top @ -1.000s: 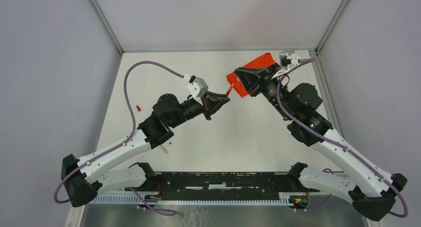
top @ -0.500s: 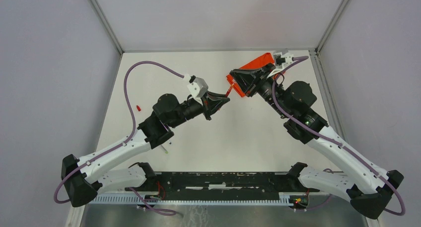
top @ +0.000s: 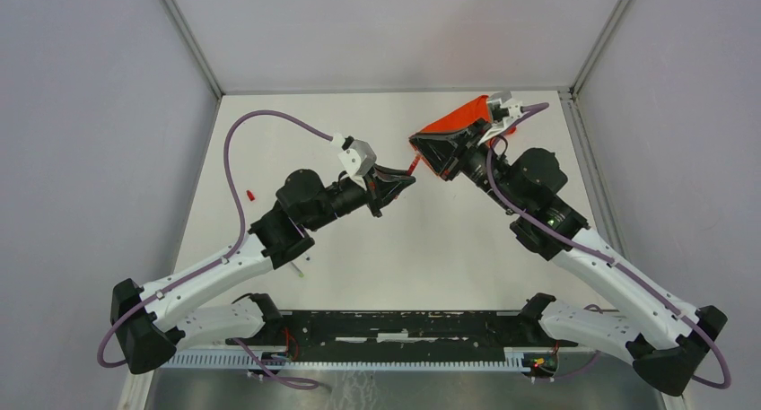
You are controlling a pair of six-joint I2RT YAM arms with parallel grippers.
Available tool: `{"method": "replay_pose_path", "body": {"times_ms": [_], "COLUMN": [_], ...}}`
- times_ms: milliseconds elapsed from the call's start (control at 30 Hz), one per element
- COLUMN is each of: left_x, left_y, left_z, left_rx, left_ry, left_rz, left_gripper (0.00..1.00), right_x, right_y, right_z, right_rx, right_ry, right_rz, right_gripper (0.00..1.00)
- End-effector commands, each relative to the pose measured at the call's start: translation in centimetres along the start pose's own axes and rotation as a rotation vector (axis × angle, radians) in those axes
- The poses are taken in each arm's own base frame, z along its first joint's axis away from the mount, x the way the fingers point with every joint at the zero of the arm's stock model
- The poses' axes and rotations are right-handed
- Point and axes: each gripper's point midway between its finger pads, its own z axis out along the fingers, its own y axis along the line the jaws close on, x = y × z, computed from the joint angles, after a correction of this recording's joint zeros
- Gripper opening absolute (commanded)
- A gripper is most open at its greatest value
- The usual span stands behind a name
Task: Insert the pens into the pen caps
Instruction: Insert the pen cap onto the pen.
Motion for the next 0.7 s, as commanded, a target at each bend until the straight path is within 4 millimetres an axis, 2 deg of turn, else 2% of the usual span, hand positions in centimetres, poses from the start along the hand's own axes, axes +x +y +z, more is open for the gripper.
{"method": "replay_pose_path", "body": {"times_ms": [0,233,333,467,667], "left_x": [-1.6,-1.7,-1.9,-2.8,-5.9], "left_y": [0.4,0.5,0.6,0.9,1.1], "left_z": [-0.1,-0.2,-0.2,-0.2,-0.2], "left_rx": [-0.008,-0.012,-0.020,-0.046,-0.070], "left_ry": [-0.050,-0.054,-0.059,-0.086,-0.163], "left_rz": [0.080,0.079,0.076,0.061,0.072], "left_gripper": [0.02,0.02,0.02,0.02,0.02], "right_x": [0.1,1.1,2.4,5.4,10.6], "right_y": [0.5,0.4,0.3,-0.8,-2.5], "right_z": [0.1,0.2,0.3,0.2,-0.9], "right_rx": [-0.032,-0.040,-0.049,-0.033,-0.001], "right_ry": [-0.005,0.023,0.054,0.130,0.264], "right_rz": [0.018,0.032,0.047,0.051,0.057], "right_gripper": [0.00,0.00,0.00,0.00,0.00]}}
